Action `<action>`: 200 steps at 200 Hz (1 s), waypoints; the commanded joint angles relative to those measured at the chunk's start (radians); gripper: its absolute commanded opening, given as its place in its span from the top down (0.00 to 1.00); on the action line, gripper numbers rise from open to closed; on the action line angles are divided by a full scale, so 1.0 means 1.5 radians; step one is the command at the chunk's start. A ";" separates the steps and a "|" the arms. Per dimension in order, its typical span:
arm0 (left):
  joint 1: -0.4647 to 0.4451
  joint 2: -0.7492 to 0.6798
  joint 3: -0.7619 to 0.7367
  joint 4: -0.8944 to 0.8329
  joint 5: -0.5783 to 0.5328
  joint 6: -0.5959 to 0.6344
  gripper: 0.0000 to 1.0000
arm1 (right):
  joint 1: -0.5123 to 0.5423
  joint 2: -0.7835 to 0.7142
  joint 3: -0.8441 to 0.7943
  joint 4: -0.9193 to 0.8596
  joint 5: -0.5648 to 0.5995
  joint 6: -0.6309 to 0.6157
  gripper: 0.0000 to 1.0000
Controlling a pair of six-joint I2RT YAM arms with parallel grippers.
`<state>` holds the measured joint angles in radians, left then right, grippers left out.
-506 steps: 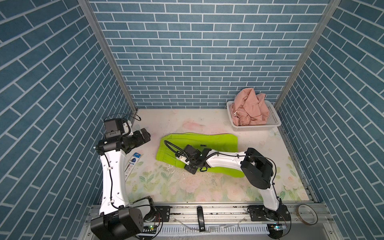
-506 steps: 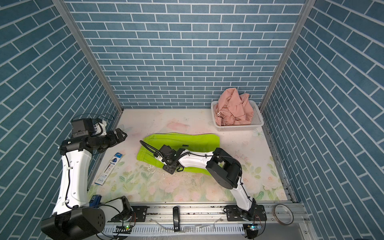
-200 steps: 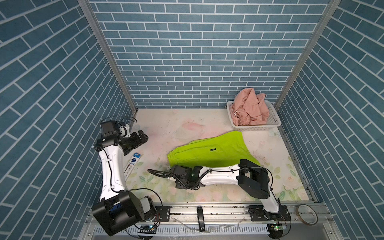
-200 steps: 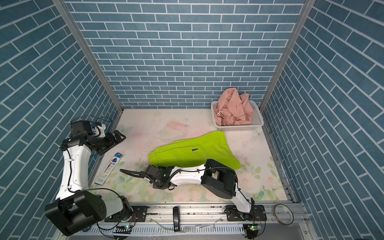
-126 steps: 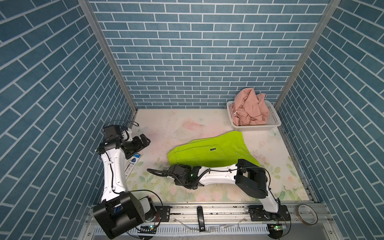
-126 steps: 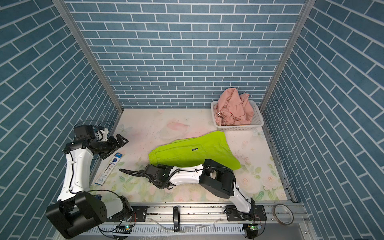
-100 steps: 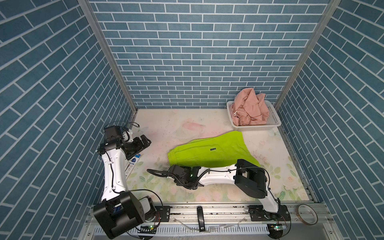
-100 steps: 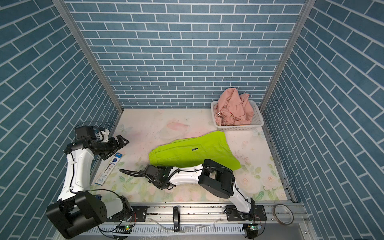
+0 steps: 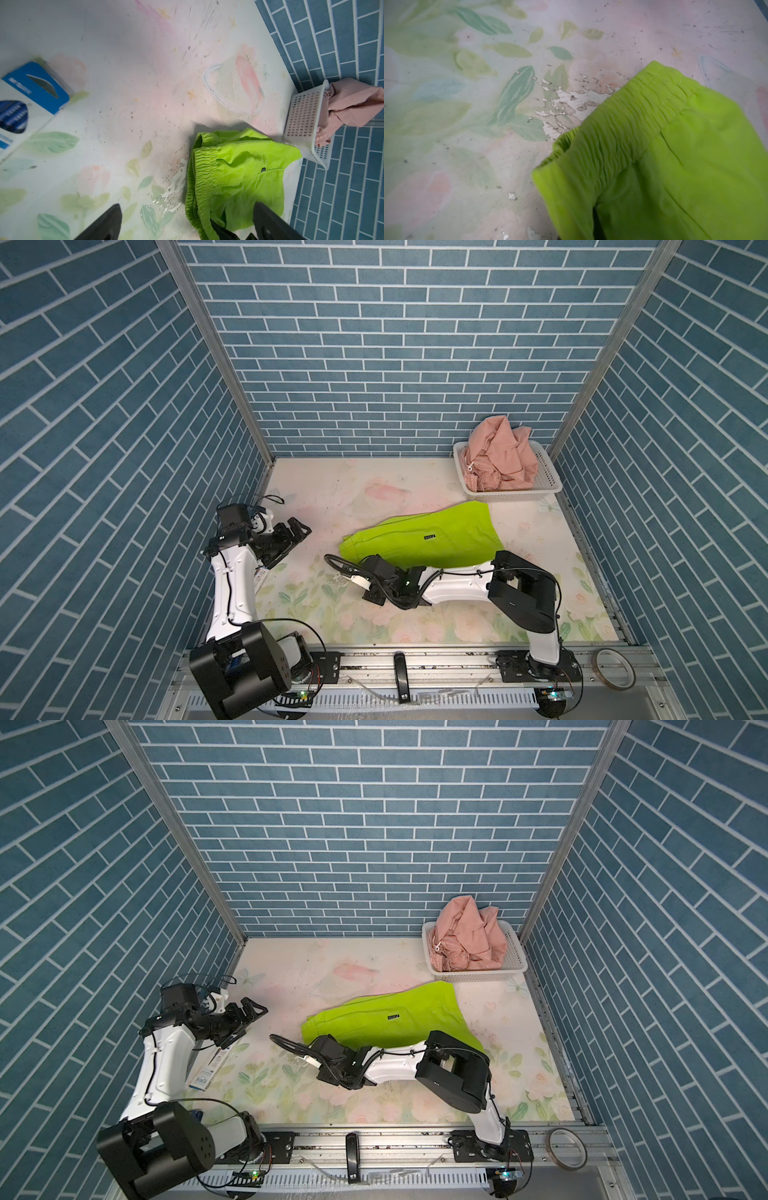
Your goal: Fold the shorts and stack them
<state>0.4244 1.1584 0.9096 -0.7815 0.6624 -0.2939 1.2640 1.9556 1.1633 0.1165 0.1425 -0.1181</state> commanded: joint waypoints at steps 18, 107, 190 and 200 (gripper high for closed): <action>-0.082 -0.057 -0.097 0.117 0.044 -0.129 0.00 | -0.015 -0.060 -0.063 0.162 -0.043 0.063 1.00; -0.231 0.011 -0.269 0.497 0.098 -0.354 0.00 | -0.017 -0.063 -0.092 0.236 -0.045 0.067 1.00; -0.319 0.107 -0.311 0.578 0.056 -0.373 0.00 | -0.017 -0.058 -0.090 0.249 -0.050 0.058 1.00; -0.326 0.119 -0.312 0.598 0.054 -0.375 0.01 | -0.016 -0.057 -0.089 0.252 -0.054 0.056 1.00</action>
<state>-0.0299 1.3064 0.4576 0.0376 0.7746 -0.8463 1.2396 1.8832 1.0321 0.4339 0.0875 -0.0475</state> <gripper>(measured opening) 0.996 0.065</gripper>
